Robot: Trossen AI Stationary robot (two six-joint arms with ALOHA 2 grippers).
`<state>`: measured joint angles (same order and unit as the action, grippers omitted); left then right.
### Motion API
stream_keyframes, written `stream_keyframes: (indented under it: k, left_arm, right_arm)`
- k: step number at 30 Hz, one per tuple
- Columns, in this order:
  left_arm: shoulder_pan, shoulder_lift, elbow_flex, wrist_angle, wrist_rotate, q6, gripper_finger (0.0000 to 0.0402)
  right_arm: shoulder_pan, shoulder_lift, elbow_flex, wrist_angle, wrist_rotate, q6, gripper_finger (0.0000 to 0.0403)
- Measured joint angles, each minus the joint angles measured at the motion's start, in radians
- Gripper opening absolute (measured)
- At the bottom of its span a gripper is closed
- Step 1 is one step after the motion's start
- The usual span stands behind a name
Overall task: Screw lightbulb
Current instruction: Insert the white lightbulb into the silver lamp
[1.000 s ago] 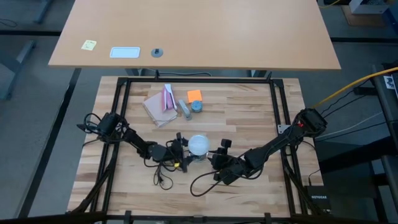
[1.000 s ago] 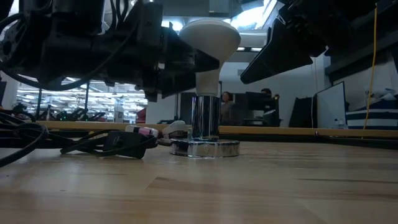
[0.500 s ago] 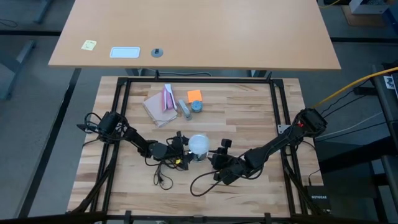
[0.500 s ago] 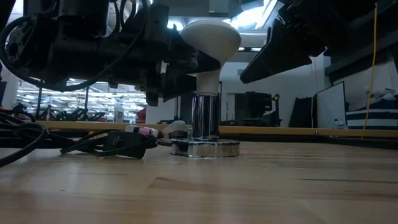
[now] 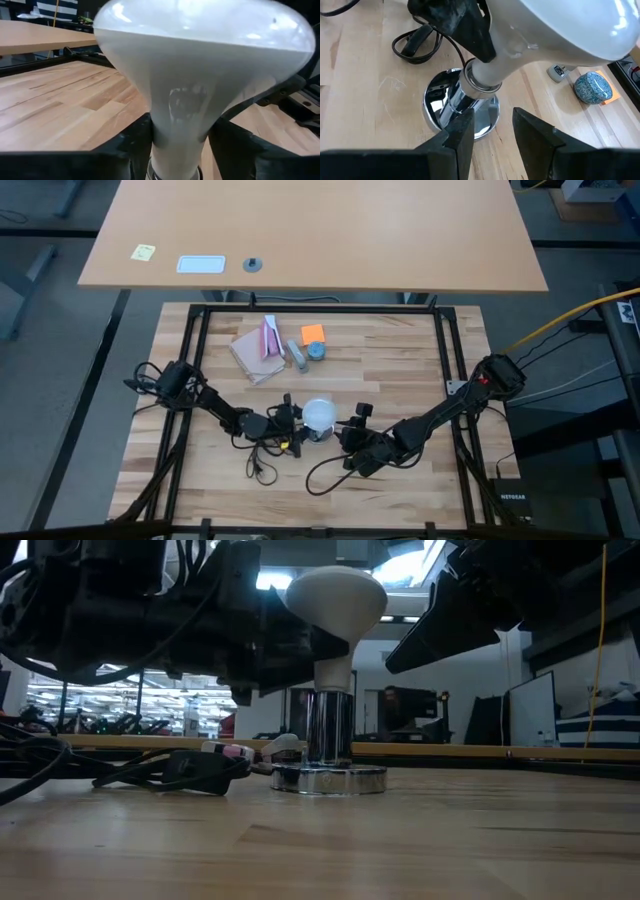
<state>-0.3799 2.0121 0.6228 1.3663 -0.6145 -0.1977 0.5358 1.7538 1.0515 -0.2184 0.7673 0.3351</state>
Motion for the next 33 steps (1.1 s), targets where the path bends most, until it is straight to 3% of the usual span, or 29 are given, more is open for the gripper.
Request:
stream_keyframes:
  k: [11, 15, 21, 25, 33]
  left_arm:
    - [-0.005, -0.002, 0.000, -0.017, -0.001, 0.000, 0.0169]
    - [-0.011, -0.001, 0.000, -0.020, 0.002, 0.051, 0.0170]
    - [-0.021, 0.000, 0.000, -0.023, -0.001, 0.100, 0.0170]
    - [-0.021, 0.000, 0.000, -0.023, -0.002, 0.096, 0.0170]
    - [-0.021, 0.000, 0.000, -0.025, -0.002, 0.094, 0.0170]
  right_arm:
    - [0.000, 0.000, 0.000, 0.002, -0.002, 0.000, 0.0138]
    - [0.000, 0.003, 0.000, 0.016, -0.059, 0.000, 0.0138]
    - [0.000, 0.092, 0.000, 0.141, -0.127, 0.000, 0.0138]
    - [0.000, 0.162, 0.000, 0.217, -0.115, 0.003, 0.0138]
    - [-0.015, 0.221, 0.000, 0.179, -0.101, 0.146, 0.0138]
